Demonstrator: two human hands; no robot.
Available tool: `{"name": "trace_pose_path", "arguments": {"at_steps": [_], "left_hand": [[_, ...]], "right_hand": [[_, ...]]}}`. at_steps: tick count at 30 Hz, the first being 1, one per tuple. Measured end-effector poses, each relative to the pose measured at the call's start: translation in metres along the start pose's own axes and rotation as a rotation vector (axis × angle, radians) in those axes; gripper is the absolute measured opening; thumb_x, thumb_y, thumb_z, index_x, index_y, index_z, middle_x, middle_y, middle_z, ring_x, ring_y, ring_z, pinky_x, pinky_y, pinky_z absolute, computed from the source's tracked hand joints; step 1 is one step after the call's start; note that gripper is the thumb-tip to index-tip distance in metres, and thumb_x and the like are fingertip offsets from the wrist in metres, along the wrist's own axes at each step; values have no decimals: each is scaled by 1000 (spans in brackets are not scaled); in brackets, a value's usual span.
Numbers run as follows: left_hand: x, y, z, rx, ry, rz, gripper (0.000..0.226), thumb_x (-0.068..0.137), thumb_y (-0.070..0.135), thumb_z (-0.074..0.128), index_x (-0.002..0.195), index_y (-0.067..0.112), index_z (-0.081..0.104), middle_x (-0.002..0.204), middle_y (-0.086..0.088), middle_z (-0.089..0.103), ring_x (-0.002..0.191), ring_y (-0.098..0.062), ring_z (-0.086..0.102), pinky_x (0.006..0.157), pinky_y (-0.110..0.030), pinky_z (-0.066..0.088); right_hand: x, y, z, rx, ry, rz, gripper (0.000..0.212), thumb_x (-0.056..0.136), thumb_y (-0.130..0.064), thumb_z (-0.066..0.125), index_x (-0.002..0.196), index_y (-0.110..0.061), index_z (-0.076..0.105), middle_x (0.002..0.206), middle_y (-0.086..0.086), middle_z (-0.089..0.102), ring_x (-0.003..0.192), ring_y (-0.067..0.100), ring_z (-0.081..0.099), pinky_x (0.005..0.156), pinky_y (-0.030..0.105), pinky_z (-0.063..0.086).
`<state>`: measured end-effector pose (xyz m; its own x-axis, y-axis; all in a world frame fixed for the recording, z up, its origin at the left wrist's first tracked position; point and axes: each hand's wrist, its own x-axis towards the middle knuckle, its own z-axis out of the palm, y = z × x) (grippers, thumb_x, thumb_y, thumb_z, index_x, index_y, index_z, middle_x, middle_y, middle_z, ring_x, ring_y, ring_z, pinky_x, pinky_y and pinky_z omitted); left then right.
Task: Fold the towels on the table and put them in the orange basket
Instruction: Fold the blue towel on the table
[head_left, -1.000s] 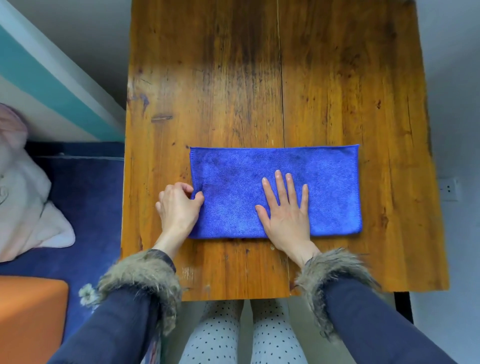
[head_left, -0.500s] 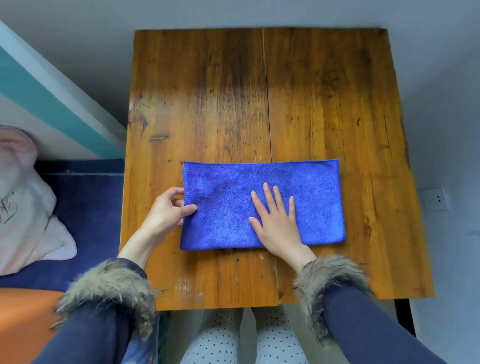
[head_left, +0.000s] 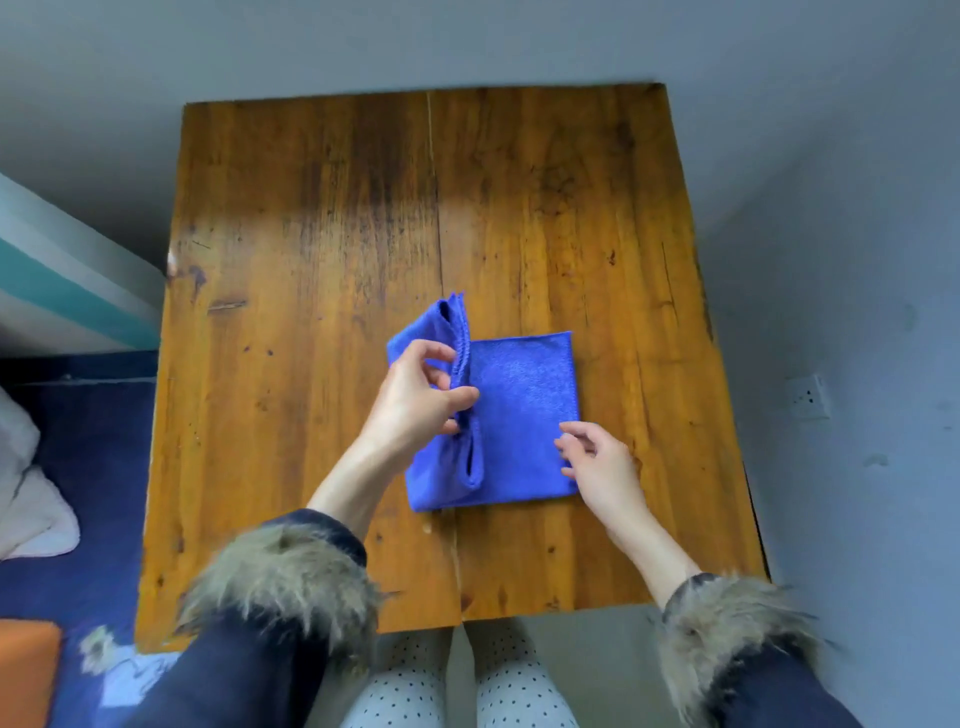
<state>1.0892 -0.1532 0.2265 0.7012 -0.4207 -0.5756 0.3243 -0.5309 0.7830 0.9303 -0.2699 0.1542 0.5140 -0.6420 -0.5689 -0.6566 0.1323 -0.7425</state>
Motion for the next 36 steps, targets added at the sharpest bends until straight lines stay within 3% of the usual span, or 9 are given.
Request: {"name": "trace_pose_path", "arguments": {"at_steps": [6, 11, 16, 20, 23, 26, 28, 32, 36], "left_hand": [[11, 0, 77, 158, 40, 10, 31, 81, 0, 59, 107, 14, 50, 69, 4, 43, 58, -11, 48, 57, -31, 56], [18, -11, 108, 305, 63, 57, 32, 77, 4, 59, 102, 21, 48, 71, 7, 45, 73, -17, 52, 71, -49, 55], [26, -25, 121, 405, 30, 40, 32, 79, 8, 62, 103, 23, 45, 74, 7, 47, 80, -27, 59, 74, -47, 53], [24, -28, 124, 331, -52, 110, 34, 85, 8, 59, 117, 14, 50, 83, 4, 55, 85, -26, 62, 80, -38, 52], [13, -35, 115, 297, 13, 309, 28, 91, 5, 48, 116, 14, 56, 94, 5, 58, 89, -21, 60, 82, -36, 51], [7, -58, 89, 533, 175, 593, 30, 91, 5, 41, 115, 10, 58, 110, -4, 58, 104, -21, 54, 87, -35, 46], [12, -78, 68, 763, 235, 704, 35, 93, 10, 37, 123, 7, 55, 126, -11, 54, 121, -29, 46, 101, -38, 39], [17, -102, 48, 1044, 138, 670, 46, 97, 28, 31, 140, 16, 38, 151, -15, 28, 140, -37, 20, 113, -48, 17], [15, -110, 54, 1230, 84, 681, 50, 97, 37, 28, 145, 22, 30, 154, -15, 19, 143, -34, 13, 113, -52, 10]], "right_hand": [[13, 3, -26, 114, -146, 165, 26, 98, -20, 42, 117, -13, 58, 99, 2, 64, 97, 19, 62, 85, 31, 52], [16, 6, -34, 195, -182, 196, 32, 100, -17, 36, 123, -6, 55, 105, 8, 64, 96, 18, 63, 83, 27, 51], [17, 10, -38, 215, -206, 186, 30, 99, -15, 38, 121, -8, 57, 101, 5, 64, 91, 14, 62, 80, 23, 51], [19, 12, -36, 199, -187, 160, 23, 97, -18, 44, 110, -14, 62, 97, 3, 65, 92, 18, 62, 80, 29, 52], [22, 10, -31, 133, -157, 140, 12, 92, -25, 55, 99, -18, 62, 89, -1, 65, 85, 16, 61, 85, 39, 51], [28, 0, -23, -73, -94, 69, 27, 88, -36, 61, 104, -14, 61, 88, -2, 66, 87, 17, 60, 84, 35, 49], [32, -9, -17, -222, -50, -5, 27, 88, -40, 58, 101, -16, 58, 81, -2, 63, 85, 20, 58, 76, 34, 46], [35, -11, -6, -263, -9, -75, 20, 92, -37, 52, 90, -17, 47, 66, -9, 46, 77, 23, 52, 69, 36, 41], [32, -4, -7, -179, 31, -106, 13, 92, -28, 51, 87, -16, 47, 68, -10, 48, 74, 20, 50, 71, 35, 40]]}}
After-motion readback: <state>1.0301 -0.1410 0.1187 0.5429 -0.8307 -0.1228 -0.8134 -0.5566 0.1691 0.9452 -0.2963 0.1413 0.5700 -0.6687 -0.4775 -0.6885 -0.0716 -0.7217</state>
